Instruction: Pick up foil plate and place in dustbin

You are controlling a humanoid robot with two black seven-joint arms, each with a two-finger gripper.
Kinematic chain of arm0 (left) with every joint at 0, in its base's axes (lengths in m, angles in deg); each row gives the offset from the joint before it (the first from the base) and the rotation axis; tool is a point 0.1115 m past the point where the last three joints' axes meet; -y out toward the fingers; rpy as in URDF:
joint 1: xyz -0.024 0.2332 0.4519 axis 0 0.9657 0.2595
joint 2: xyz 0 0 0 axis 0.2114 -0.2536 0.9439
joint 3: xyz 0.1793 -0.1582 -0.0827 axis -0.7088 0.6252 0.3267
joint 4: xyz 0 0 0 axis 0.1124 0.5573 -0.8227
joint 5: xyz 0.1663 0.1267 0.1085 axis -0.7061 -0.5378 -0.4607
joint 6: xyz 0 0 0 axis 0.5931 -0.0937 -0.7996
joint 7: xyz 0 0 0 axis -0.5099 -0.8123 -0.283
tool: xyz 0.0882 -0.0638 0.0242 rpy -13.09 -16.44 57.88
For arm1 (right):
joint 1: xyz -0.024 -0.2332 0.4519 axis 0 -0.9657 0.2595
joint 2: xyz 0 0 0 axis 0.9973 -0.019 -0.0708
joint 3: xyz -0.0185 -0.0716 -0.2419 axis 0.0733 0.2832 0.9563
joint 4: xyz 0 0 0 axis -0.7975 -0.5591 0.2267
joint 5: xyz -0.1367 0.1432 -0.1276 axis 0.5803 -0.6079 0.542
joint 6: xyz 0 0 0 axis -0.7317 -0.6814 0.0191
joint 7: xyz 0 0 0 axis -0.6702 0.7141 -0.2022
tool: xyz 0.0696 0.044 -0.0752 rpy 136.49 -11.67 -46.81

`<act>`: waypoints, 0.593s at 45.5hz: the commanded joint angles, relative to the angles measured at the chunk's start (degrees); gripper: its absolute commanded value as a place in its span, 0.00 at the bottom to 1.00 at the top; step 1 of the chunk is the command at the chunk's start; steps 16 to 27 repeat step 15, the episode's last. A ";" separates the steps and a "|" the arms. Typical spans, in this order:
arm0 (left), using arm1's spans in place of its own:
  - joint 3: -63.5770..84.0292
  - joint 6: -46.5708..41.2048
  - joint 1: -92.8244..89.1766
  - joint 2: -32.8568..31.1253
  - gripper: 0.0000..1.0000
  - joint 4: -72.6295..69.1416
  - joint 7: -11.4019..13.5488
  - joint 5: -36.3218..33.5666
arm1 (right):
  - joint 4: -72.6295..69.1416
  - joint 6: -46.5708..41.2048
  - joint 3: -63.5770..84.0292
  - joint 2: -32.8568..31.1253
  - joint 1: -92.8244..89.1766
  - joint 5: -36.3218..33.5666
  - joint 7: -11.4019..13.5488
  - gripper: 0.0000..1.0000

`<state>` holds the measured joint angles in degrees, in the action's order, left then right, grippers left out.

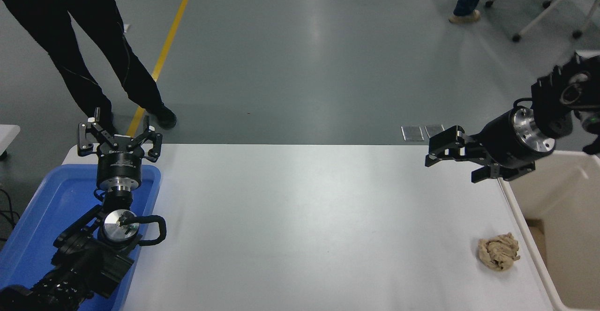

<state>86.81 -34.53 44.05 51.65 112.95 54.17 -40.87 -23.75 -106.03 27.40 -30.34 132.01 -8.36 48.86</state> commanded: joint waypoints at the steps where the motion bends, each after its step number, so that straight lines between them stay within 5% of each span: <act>1: 0.00 0.00 0.00 0.04 0.99 0.00 0.01 0.05 | -3.69 -7.82 0.75 0.50 9.21 0.17 0.69 1.00; 11: 0.00 0.00 0.00 0.04 0.99 0.00 0.01 0.05 | -3.77 -7.82 2.69 1.90 10.54 1.22 5.87 1.00; 27: 0.00 0.00 0.00 -0.04 0.99 0.00 0.01 0.05 | -3.77 -7.82 2.95 1.90 10.54 1.14 6.05 1.00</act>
